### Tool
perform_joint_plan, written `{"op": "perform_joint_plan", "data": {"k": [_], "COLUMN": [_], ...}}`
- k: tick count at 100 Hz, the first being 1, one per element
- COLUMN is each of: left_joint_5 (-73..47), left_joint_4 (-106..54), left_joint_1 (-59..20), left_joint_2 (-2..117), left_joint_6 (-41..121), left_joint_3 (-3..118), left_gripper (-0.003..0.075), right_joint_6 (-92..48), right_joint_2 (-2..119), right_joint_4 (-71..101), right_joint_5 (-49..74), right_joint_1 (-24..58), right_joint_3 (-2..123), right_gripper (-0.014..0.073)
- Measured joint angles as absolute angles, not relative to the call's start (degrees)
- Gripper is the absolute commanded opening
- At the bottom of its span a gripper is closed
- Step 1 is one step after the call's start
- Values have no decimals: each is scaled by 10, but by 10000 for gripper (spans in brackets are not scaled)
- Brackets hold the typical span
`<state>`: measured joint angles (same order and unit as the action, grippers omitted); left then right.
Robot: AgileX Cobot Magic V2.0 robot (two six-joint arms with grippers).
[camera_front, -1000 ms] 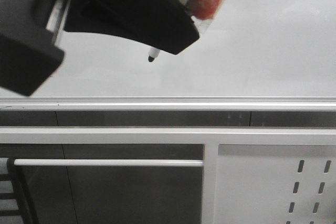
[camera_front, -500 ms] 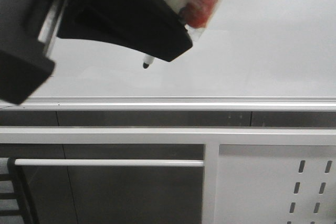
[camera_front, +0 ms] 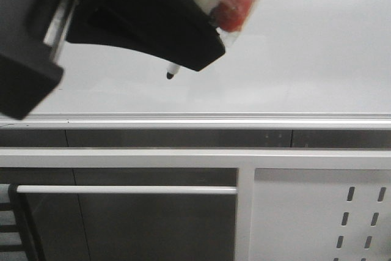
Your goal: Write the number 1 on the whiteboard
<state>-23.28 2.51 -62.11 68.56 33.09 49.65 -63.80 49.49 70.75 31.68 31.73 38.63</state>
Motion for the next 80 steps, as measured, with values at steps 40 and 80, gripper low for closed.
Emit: {"op": "perform_joint_plan", "data": {"k": [40,80], "left_joint_5": [-241,-277], "left_joint_4": [26,8], "left_joint_1": [-621,-621], "left_joint_2": [686,686], "left_joint_6": [331,306], "left_joint_3": [497,497], "left_gripper": [-18,-18], "right_joint_6": [-639,-649], "right_joint_2": [515,526], "right_joint_4": [714,672], "right_joint_5": [339,338], "right_joint_1": [317,315], "right_joint_3": [388,390], "right_gripper": [302,-69]}}
